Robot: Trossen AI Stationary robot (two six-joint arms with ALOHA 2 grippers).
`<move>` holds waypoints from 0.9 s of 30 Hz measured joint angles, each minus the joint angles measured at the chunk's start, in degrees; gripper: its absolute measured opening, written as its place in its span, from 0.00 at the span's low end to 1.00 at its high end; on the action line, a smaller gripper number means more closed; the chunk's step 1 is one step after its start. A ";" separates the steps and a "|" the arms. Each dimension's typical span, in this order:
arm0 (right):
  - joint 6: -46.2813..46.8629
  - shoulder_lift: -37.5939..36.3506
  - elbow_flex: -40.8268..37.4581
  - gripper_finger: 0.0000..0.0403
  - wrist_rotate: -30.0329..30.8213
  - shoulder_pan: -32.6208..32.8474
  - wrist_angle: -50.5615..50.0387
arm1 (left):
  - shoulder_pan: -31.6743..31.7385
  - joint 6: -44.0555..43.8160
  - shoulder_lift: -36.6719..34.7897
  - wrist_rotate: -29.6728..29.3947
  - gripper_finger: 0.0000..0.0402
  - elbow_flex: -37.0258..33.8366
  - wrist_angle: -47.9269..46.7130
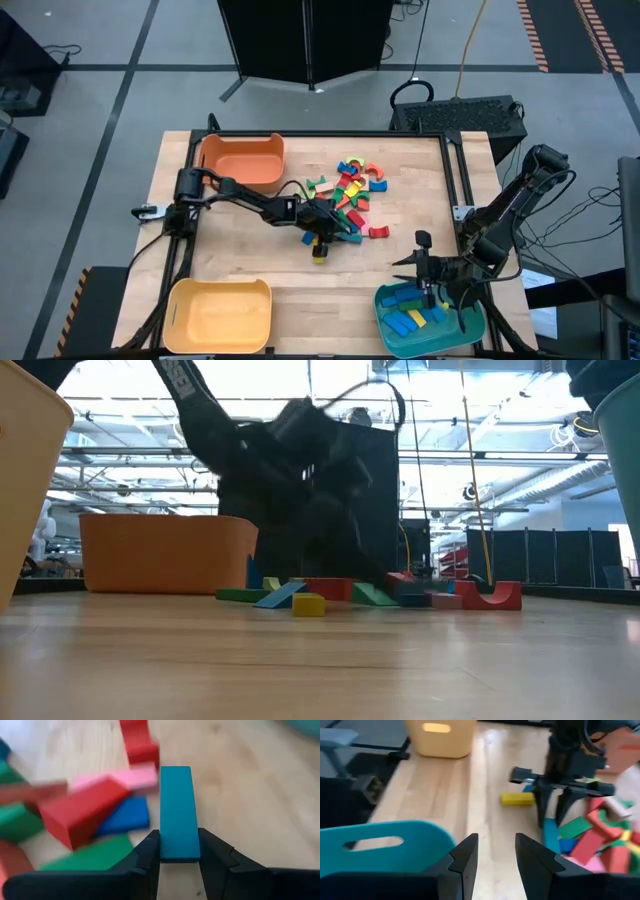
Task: Sort blocks by size
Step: Put the blue rectangular block into the blue bin
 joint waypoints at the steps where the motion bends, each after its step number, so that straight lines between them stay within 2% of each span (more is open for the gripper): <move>1: -1.69 0.11 0.00 0.29 1.05 -0.34 0.02 | 0.00 -0.07 -0.83 0.05 0.24 0.02 -0.62; 7: -12.05 1.27 -0.02 0.29 5.29 -4.53 2.93 | 0.01 -2.90 -6.02 2.11 0.23 0.00 -5.68; 17: -30.43 6.30 -0.04 0.30 5.45 -12.07 11.75 | 0.00 -7.32 -11.60 10.74 0.23 0.02 -7.16; 21: -38.87 8.09 -0.04 0.35 5.27 -13.07 18.10 | 0.35 -9.31 -12.95 11.52 0.23 0.02 -7.14; 27: -50.26 9.85 -0.04 0.48 5.27 -13.51 23.32 | 2.36 -13.89 -13.49 19.18 0.23 0.07 -6.25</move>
